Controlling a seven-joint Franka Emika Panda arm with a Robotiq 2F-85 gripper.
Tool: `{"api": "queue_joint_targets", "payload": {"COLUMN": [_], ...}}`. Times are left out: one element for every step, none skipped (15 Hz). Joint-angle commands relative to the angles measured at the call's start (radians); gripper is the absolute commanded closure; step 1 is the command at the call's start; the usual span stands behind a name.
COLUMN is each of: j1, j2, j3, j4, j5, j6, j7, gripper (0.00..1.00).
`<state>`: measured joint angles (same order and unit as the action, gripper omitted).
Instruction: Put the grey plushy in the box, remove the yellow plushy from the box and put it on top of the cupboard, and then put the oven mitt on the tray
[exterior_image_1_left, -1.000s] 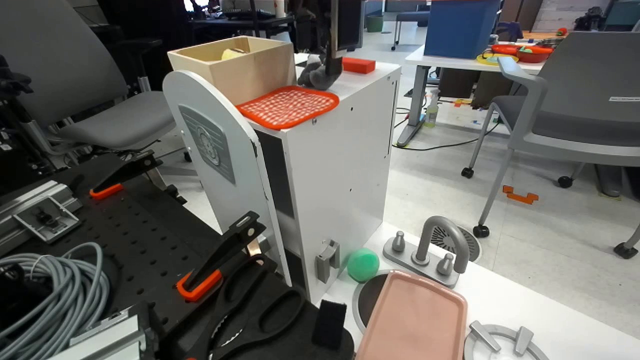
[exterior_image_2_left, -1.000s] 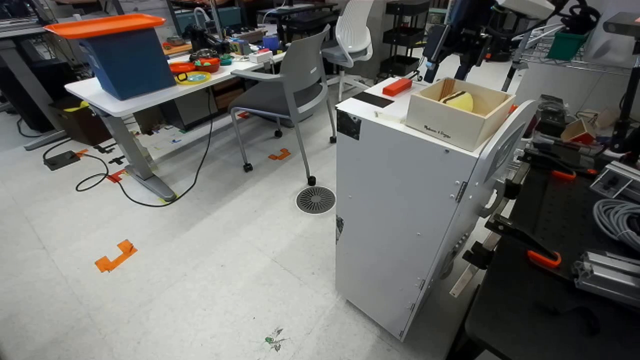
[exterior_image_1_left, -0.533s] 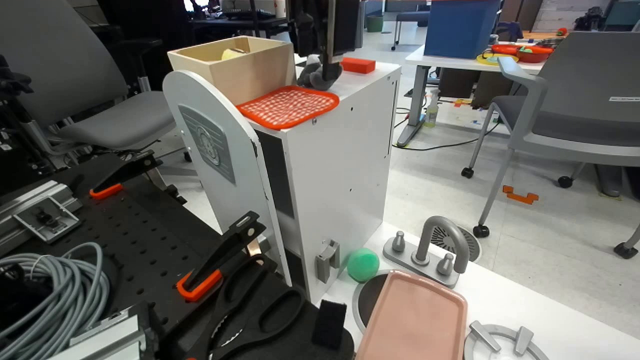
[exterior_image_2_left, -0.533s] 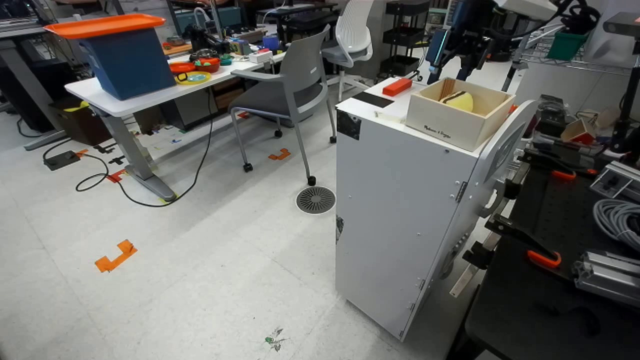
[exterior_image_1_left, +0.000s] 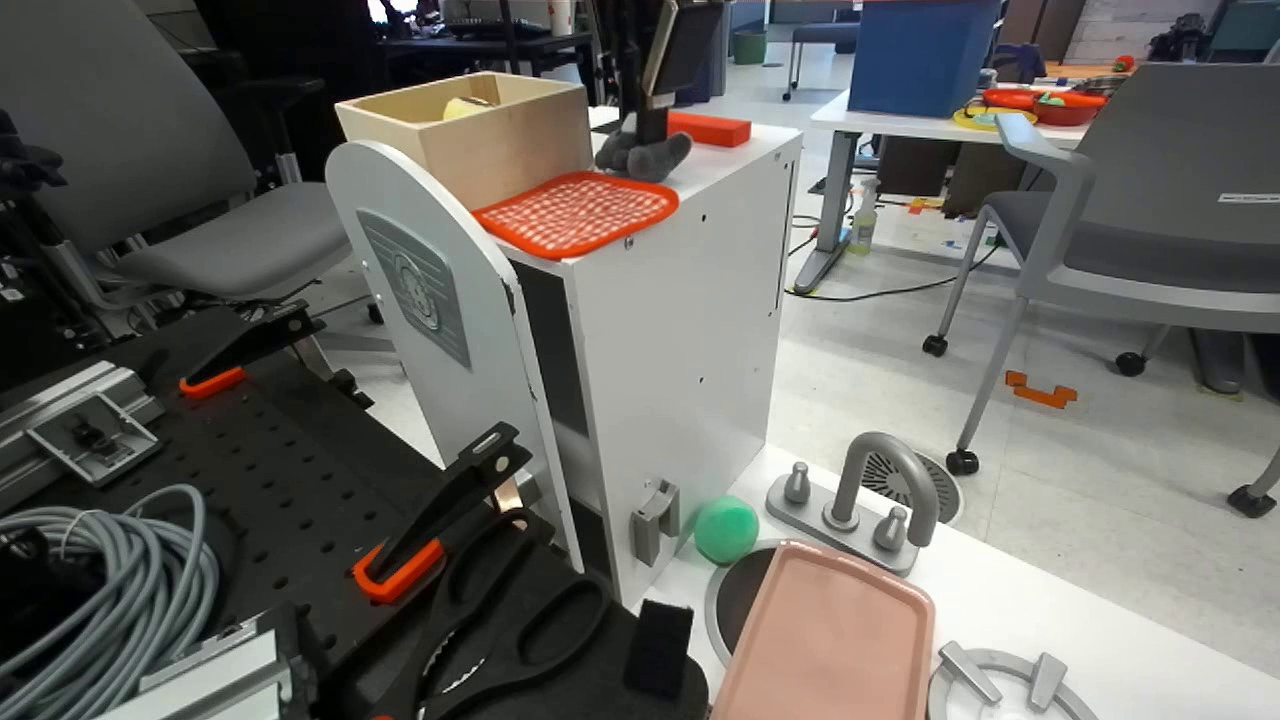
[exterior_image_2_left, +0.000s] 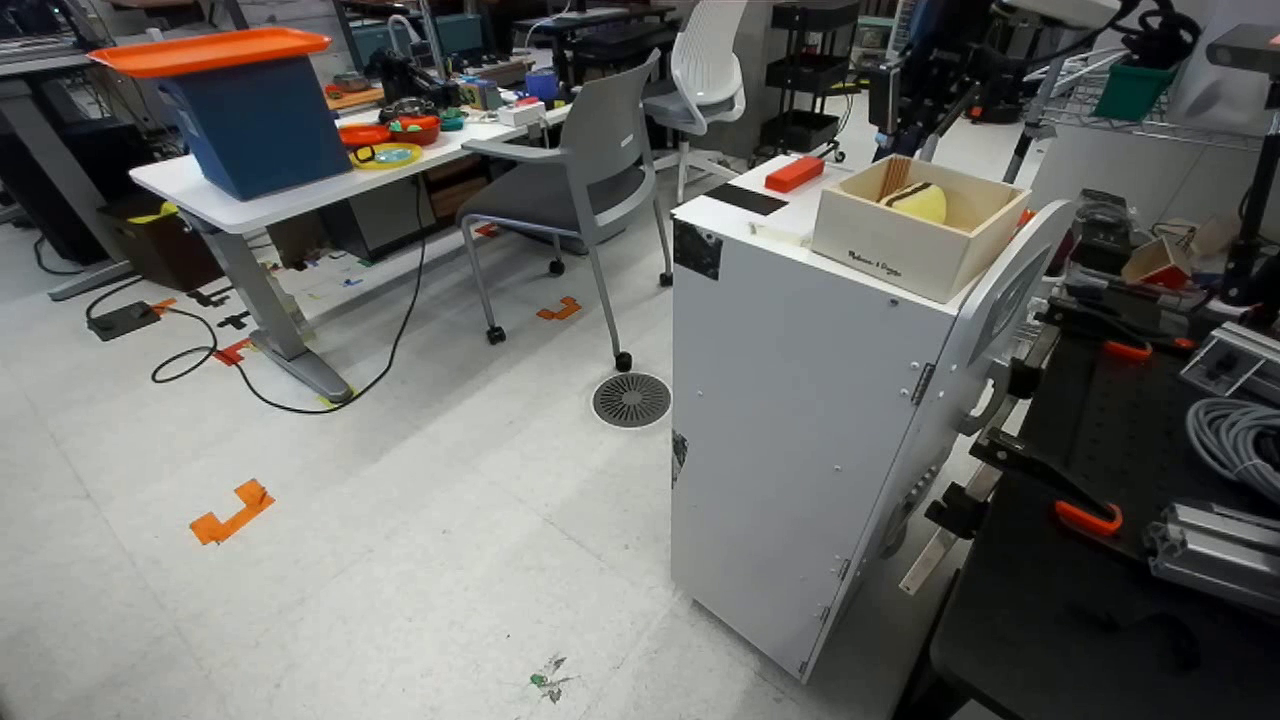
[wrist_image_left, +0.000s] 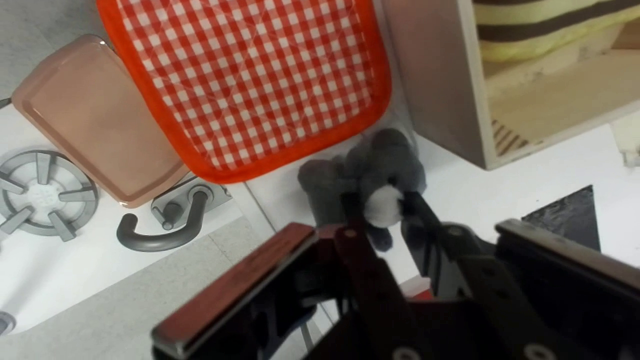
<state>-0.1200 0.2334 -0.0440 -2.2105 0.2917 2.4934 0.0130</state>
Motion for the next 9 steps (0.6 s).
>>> {"api": "queue_joint_targets", "payload": {"j1": [0.008,0.008,0.007,0.006,0.004,0.003,0.002,0.001,0.000], "j2": [-0.030,-0.033,-0.034,-0.036,-0.037,-0.041,-0.045,-0.052,-0.060], "j3": [-0.010,-0.010,-0.010,-0.010,-0.009,-0.009,-0.008,-0.007,-0.006], "j4": [-0.010,-0.010,-0.009,-0.007,-0.006,-0.005,-0.005,-0.006,-0.006], "j5": [-0.019,-0.019,-0.018,-0.014,-0.011,-0.007,-0.003,0.003,0.007], "j6": [-0.008,-0.006,-0.004,-0.005,-0.006,-0.008,-0.009,-0.011,-0.011], "j7": [0.025,0.025,0.022,0.020,0.017,0.014,0.011,0.006,0.002], "gripper": [1.00,1.00,1.00,0.98,0.98,0.98,0.98,0.98,0.98]}}
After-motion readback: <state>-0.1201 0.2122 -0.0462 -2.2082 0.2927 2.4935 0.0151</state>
